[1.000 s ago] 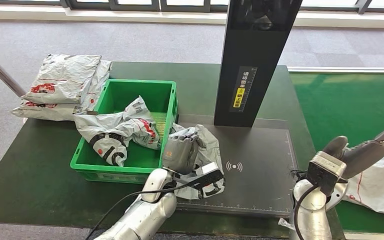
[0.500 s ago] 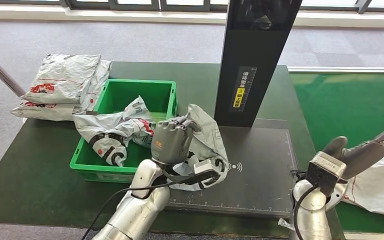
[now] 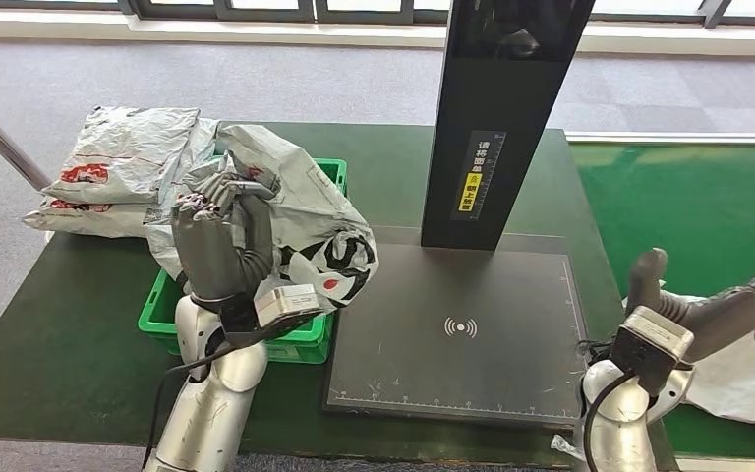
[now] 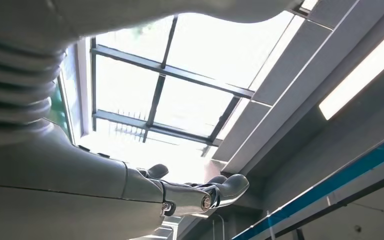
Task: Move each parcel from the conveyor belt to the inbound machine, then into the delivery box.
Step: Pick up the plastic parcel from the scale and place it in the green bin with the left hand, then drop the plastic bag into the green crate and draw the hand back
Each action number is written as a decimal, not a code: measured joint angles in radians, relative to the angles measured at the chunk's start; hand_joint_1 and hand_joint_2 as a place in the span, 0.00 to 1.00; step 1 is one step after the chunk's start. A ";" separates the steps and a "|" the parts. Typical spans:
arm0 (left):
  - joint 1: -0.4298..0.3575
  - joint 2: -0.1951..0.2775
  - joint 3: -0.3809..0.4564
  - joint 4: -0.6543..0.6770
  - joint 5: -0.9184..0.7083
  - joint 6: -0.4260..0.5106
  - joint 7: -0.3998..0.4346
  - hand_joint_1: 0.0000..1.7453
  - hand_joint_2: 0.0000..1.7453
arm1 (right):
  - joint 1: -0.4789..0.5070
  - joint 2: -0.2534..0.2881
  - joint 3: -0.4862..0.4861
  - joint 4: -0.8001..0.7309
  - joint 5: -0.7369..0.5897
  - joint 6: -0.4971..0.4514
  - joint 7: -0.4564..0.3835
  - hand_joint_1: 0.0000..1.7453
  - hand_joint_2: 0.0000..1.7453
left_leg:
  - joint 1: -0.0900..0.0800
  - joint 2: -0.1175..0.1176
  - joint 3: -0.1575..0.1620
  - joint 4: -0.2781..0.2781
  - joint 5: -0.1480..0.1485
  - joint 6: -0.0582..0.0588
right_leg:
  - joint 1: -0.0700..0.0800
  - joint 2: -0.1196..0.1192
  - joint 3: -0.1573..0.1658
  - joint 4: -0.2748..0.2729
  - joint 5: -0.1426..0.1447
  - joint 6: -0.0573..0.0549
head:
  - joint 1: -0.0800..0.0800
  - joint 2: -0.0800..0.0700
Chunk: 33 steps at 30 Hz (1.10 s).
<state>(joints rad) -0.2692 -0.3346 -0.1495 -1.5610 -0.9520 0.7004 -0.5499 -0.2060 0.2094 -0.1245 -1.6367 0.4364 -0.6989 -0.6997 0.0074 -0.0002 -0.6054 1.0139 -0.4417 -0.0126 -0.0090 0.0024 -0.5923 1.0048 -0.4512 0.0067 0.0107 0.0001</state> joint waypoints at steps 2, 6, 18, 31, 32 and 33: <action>0.004 0.000 0.016 -0.009 0.005 0.000 -0.002 1.00 1.00 | 0.002 0.000 0.000 -0.004 0.000 0.000 0.000 0.00 1.00 | 0.000 0.000 0.000 0.000 0.000 0.000 | 0.000 0.000 0.000 0.000 0.000 0.000 | 0.000 0.000; 0.006 0.002 0.039 -0.017 0.002 0.000 -0.004 1.00 1.00 | 0.004 0.000 0.000 -0.006 -0.001 0.000 0.000 0.00 1.00 | 0.000 0.000 0.000 0.000 0.000 0.000 | 0.000 0.000 0.000 0.000 0.000 0.000 | 0.000 0.000; -0.184 -0.007 0.479 0.343 -0.104 -0.001 -0.137 1.00 1.00 | 0.008 0.000 0.000 -0.006 -0.037 0.000 -0.001 0.00 1.00 | 0.001 0.000 0.001 0.000 0.002 -0.002 | 0.001 0.001 0.000 0.000 0.001 -0.001 | 0.000 0.000; -0.268 -0.019 0.652 0.596 -0.127 -0.001 -0.150 0.59 1.00 | -0.004 0.000 0.000 0.000 -0.043 0.000 -0.001 0.00 1.00 | 0.001 0.000 0.000 0.000 0.002 -0.002 | 0.001 0.000 0.000 0.000 0.001 -0.001 | 0.000 0.000; -0.270 -0.020 0.651 0.606 -0.121 -0.001 -0.150 0.34 1.00 | -0.006 0.000 0.000 0.002 -0.043 0.000 -0.001 0.00 1.00 | 0.001 0.000 0.000 0.000 0.002 -0.002 | 0.001 0.000 0.000 0.000 0.001 -0.001 | 0.000 0.000; -0.271 -0.022 0.649 0.616 -0.118 -0.001 -0.150 0.09 1.00 | -0.009 0.000 0.000 0.004 -0.043 0.000 -0.001 0.00 1.00 | 0.001 0.000 0.000 0.000 0.002 -0.002 | 0.001 0.000 0.000 0.000 0.001 -0.001 | 0.000 0.000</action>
<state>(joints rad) -0.5400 -0.3569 0.4993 -0.9453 -1.0698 0.6992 -0.7002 -0.2146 0.2090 -0.1247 -1.6328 0.3939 -0.6989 -0.7004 0.0081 -0.0006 -0.6055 1.0137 -0.4400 -0.0147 -0.0085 0.0026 -0.5926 1.0051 -0.4500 0.0054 0.0107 0.0000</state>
